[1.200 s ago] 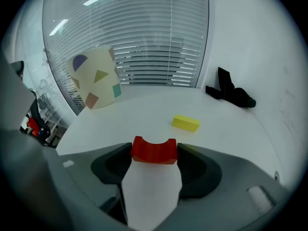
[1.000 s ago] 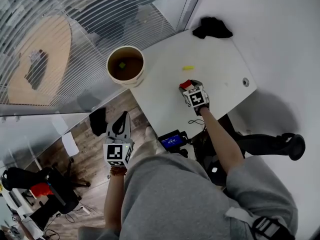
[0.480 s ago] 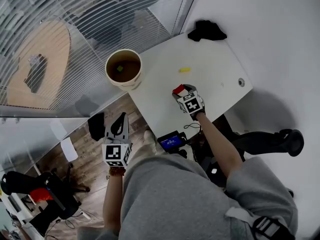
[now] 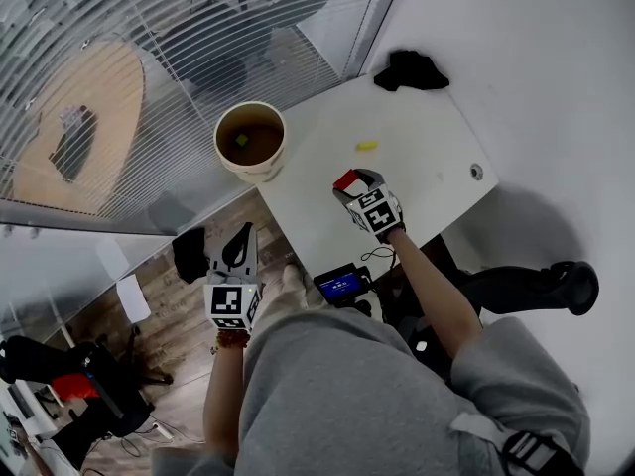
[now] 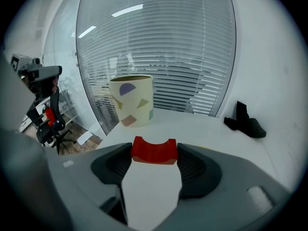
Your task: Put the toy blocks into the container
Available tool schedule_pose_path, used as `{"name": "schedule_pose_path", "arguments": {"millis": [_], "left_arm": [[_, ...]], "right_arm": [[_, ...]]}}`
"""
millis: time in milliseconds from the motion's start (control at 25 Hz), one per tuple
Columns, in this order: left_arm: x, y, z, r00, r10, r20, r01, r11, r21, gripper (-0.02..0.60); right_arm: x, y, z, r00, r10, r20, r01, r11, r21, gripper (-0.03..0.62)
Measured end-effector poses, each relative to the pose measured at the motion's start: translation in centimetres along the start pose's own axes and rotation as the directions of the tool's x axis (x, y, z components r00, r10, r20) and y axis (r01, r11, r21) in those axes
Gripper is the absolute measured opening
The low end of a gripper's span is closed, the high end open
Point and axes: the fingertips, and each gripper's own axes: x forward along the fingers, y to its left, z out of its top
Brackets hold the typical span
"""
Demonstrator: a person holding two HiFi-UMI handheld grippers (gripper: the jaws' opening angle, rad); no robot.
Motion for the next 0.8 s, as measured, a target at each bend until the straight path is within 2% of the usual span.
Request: {"name": "schedule_pose_path", "arguments": {"millis": [800], "left_arm": [[-0.2,1.0,0.1,1.0,0.012,0.021,-0.011,1.0,-0.012,0.006]], "right_arm": [[-1.5,2.0,9.7,0.986,0.065,0.154,-0.043,0.989,-0.144,0.305]]}}
